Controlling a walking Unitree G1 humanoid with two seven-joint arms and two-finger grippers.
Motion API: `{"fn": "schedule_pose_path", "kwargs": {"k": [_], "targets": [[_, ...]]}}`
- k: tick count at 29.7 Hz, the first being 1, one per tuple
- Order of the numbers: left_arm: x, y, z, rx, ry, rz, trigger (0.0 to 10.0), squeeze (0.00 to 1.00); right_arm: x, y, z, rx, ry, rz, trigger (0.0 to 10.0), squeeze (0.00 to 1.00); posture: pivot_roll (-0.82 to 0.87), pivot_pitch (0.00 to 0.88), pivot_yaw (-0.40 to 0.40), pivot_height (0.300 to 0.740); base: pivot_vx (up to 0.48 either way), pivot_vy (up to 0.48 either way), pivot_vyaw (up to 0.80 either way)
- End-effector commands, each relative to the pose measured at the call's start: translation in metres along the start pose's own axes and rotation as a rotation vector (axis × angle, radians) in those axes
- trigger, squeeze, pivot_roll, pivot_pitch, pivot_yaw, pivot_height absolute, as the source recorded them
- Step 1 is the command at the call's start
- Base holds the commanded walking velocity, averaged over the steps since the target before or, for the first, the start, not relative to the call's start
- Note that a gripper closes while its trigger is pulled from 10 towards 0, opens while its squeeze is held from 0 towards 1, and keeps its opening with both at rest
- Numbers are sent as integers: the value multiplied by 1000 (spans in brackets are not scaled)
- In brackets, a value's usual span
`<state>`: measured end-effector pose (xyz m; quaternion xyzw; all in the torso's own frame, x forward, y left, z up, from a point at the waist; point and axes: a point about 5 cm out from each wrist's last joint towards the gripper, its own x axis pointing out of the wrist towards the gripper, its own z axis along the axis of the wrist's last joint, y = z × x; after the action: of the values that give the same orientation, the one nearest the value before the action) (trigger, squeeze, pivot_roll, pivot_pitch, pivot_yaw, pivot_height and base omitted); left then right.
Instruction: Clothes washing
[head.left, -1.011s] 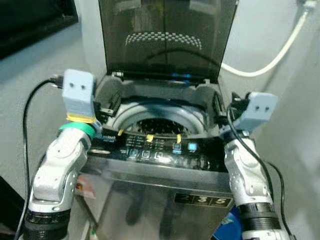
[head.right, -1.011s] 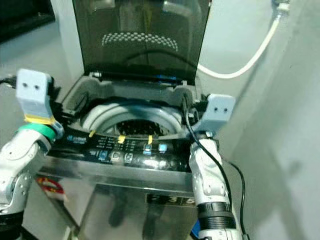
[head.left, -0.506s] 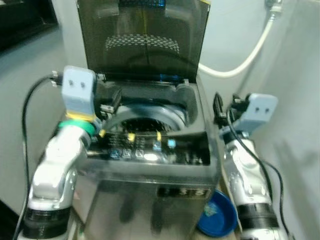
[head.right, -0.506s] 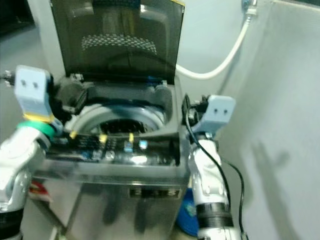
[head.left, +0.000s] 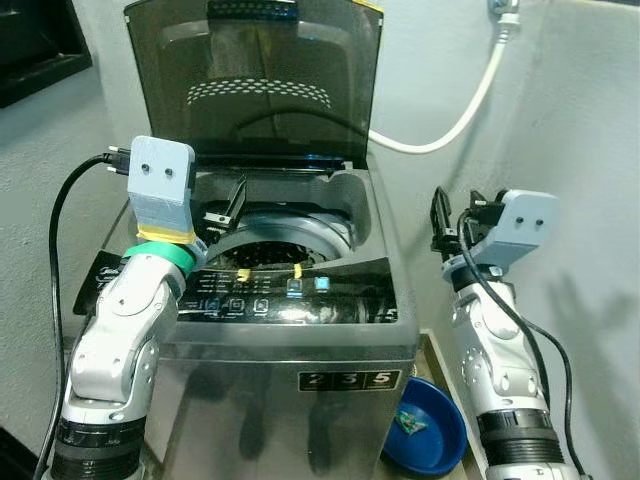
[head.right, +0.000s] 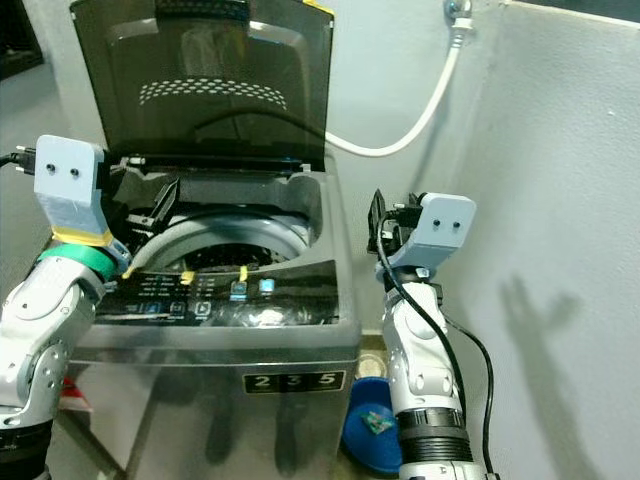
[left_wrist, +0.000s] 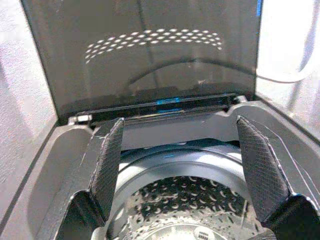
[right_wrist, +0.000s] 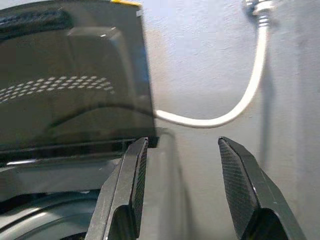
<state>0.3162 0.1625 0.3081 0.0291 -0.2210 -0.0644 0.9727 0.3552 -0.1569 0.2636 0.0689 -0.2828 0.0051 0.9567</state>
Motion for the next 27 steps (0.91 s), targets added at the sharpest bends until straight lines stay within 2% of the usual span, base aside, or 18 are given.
{"fn": "schedule_pose_path", "kwargs": {"k": [1,16,19,21,23,24,27], "targets": [[0,1,-1,12,4,5,10000,0,-2,-1,-2,0,11,-4,10000,0,34,92,29,740,0,0,0],[-1,-1,-4,6,10,6,10000,0,-4,2,-5,-19,22,23,10000,0,32,93,26,740,0,0,0],[-10,-7,-11,-24,50,-56,10000,0,-9,12,-6,-85,18,104,10000,0,35,85,14,740,0,0,0],[-19,-13,-15,-28,86,-123,10000,0,-11,9,-5,-84,25,103,10000,0,41,80,7,740,0,0,0],[-21,-15,-15,-26,93,-136,10000,0,-12,8,-5,-82,27,101,10000,0,41,80,7,740,0,0,0],[-24,-17,-15,14,90,-156,10000,0,-13,3,-9,-38,60,84,10000,0,43,77,3,740,0,0,0],[-29,-21,-13,42,85,-163,10000,0,-18,-4,-18,7,124,95,10000,0,50,70,-3,740,0,0,0]]}}
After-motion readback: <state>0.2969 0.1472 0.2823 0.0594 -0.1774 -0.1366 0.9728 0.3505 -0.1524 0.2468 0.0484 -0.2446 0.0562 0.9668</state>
